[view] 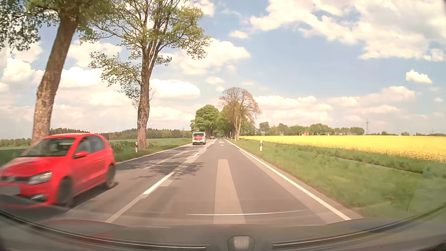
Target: Follow the waypoints while adhering to traffic rules and regulations
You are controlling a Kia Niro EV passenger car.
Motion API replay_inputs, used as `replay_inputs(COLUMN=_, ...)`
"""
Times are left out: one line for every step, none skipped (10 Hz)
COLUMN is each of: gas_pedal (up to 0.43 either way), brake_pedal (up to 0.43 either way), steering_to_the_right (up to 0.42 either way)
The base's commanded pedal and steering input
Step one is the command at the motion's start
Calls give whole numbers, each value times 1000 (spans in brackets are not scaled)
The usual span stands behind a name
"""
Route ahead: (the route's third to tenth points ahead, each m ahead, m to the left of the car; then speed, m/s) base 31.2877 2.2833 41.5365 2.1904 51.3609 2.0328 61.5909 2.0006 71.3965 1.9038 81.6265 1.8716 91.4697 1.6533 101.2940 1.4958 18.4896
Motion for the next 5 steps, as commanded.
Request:
replay_inputs(gas_pedal=150, brake_pedal=0, steering_to_the_right=-1)
replay_inputs(gas_pedal=150, brake_pedal=0, steering_to_the_right=-1)
replay_inputs(gas_pedal=150, brake_pedal=0, steering_to_the_right=-1)
replay_inputs(gas_pedal=150, brake_pedal=0, steering_to_the_right=-1)
replay_inputs(gas_pedal=150, brake_pedal=0, steering_to_the_right=-1)
